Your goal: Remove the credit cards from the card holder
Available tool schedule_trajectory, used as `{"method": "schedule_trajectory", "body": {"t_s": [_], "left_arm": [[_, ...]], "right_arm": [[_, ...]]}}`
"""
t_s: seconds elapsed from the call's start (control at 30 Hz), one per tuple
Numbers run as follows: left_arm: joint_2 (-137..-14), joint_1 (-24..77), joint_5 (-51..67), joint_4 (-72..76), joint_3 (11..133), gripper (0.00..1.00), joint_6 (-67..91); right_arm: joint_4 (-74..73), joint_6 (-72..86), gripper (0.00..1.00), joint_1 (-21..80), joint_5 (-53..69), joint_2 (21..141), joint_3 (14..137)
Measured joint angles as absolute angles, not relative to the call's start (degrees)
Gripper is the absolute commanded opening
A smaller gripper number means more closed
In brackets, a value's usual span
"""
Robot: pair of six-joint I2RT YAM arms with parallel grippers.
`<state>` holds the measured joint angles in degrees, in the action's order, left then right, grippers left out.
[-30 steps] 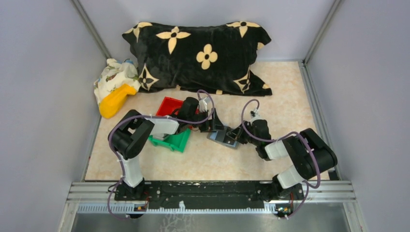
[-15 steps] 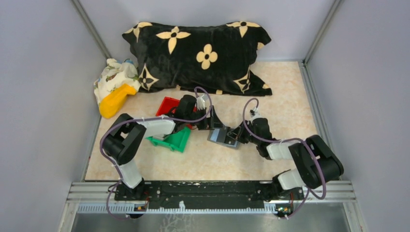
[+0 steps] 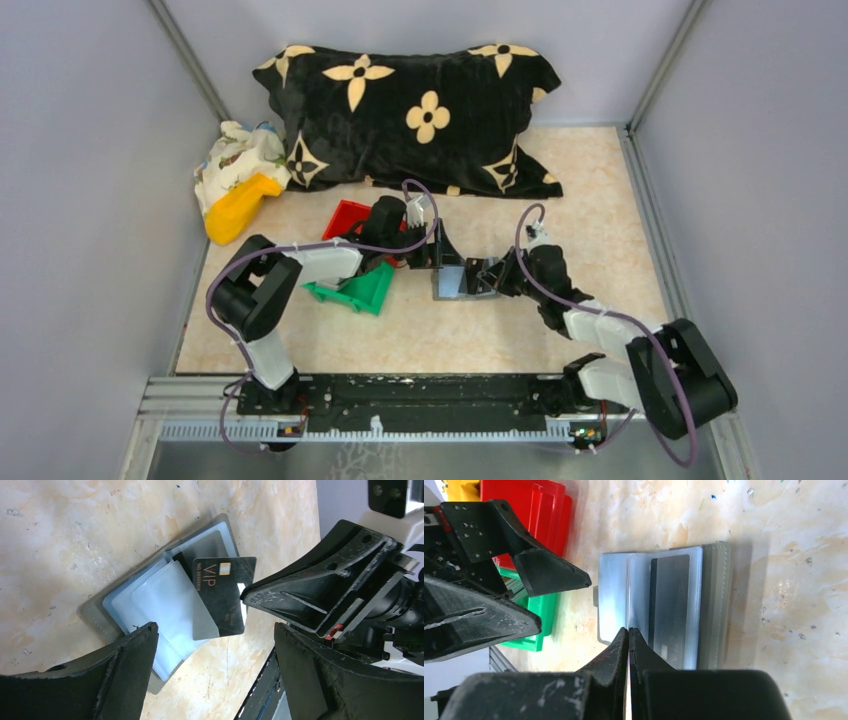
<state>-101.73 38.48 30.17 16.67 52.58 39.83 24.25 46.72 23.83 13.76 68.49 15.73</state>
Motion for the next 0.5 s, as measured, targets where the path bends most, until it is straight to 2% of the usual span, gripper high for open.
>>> {"method": "schedule_trajectory", "body": {"t_s": [0.5], "left_arm": [[-98.5, 38.1, 31.2, 19.5, 50.8, 0.93, 40.0]], "right_arm": [[10.4, 42.9, 0.0, 21.1, 10.4, 53.1, 15.4]]}}
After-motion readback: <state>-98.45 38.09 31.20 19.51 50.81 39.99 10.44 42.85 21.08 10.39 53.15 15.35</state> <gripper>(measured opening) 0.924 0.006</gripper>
